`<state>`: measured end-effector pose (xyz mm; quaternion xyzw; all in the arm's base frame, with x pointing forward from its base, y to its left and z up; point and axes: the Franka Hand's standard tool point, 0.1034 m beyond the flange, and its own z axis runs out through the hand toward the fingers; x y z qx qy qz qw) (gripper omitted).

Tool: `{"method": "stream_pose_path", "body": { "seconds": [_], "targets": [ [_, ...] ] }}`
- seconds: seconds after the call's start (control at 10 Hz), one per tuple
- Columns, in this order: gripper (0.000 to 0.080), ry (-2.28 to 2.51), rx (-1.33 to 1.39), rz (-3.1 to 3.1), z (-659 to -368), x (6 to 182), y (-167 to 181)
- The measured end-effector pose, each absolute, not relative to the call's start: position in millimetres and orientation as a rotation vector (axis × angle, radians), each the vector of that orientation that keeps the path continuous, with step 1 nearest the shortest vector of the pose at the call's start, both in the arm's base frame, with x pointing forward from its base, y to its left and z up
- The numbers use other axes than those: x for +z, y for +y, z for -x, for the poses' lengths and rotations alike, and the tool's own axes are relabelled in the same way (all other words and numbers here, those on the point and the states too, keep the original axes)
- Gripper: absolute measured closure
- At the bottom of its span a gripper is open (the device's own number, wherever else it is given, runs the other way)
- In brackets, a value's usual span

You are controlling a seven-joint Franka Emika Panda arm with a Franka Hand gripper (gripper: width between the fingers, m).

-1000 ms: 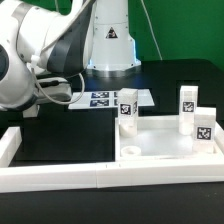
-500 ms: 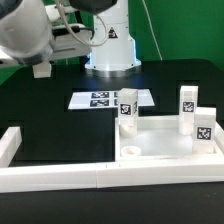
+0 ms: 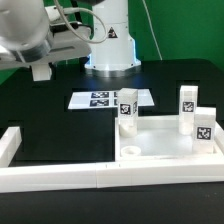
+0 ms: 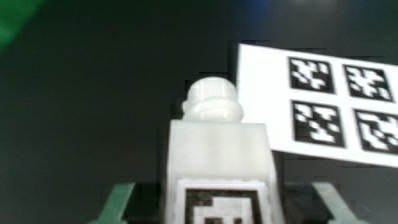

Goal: Assemble square table

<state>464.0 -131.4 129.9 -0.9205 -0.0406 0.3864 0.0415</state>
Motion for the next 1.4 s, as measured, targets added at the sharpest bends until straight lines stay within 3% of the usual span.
{"method": "stream_pose_path", "body": {
  "seconds": [0.2, 0.5, 1.1, 1.4],
  "targets": [
    [0.0512, 0.066, 0.979, 2.937, -512, 151.5, -98],
    [0.0512, 0.215, 0.74, 3.042, -568, 174.6, -81],
    [0.0512, 0.212, 0.009, 3.159, -586, 169.1, -80],
    [0.0512, 0.291, -0.402, 3.135, -613, 147.9, -26]
  ]
}}
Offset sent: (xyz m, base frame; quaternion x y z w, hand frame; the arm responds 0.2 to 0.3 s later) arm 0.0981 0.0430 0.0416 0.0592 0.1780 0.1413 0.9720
